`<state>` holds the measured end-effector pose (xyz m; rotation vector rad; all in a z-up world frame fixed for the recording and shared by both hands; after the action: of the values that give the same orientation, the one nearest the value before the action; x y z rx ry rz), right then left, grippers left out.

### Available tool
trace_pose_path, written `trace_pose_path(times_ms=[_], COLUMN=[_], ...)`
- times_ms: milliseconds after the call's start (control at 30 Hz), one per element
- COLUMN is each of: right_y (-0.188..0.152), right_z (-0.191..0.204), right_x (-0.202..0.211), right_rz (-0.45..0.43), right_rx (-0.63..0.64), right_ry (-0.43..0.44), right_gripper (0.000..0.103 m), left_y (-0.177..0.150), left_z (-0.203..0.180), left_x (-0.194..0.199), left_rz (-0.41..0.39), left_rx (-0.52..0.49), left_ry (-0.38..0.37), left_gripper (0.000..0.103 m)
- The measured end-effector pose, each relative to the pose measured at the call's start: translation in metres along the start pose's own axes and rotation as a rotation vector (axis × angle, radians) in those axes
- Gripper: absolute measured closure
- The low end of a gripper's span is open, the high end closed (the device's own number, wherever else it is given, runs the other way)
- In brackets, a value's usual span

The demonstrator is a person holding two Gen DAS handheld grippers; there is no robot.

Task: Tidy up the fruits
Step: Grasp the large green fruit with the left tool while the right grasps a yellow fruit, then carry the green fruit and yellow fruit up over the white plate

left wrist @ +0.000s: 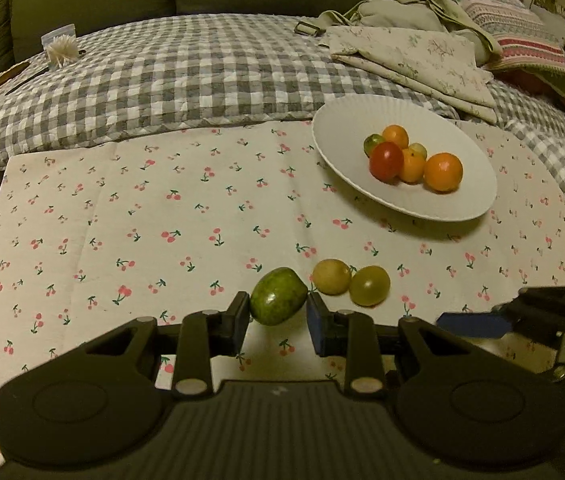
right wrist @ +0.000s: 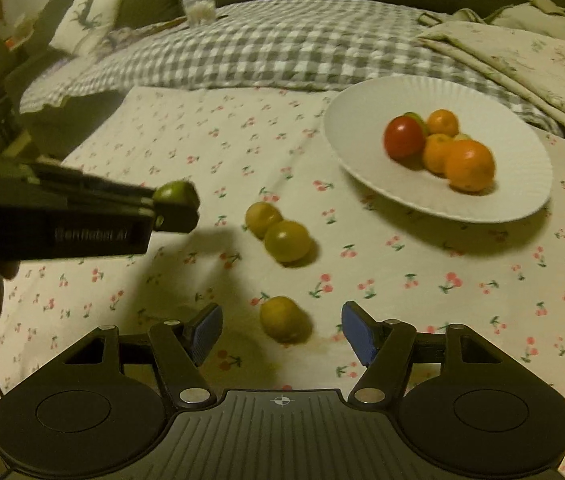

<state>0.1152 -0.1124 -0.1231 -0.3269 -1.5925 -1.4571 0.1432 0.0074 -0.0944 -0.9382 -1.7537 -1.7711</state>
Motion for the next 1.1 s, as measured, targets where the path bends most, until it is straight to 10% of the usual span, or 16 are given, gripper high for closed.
trace_pose_path(times_ms=[300,1100], right_y=[-0.003,0.027], right_z=[0.004,-0.012], right_x=[-0.005,0.025], right_rz=[0.001,-0.090], right_rx=[0.022,-0.047], right_ry=[-0.009,-0.012], right_gripper=[0.077,0.078], left_y=[-0.002,0.006], left_z=[-0.005,-0.013], left_x=[0.001,-0.003], left_rz=[0.003,-0.020], left_rx=[-0.008,-0.032], left_ry=[-0.011,-0.009], left_gripper=[0.074,0.074])
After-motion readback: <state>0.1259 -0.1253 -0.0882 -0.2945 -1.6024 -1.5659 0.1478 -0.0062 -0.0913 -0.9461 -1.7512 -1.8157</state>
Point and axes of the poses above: each gripper's, at about its wrist camera, not at the fingertips, and x roughly against the way its jaws point, z to its left, y to its top, the point moved 9 cm from there along -x, roughly the way its jaws point, and after that the axes turned 3 degrees about -z, right-handed, at the moved point
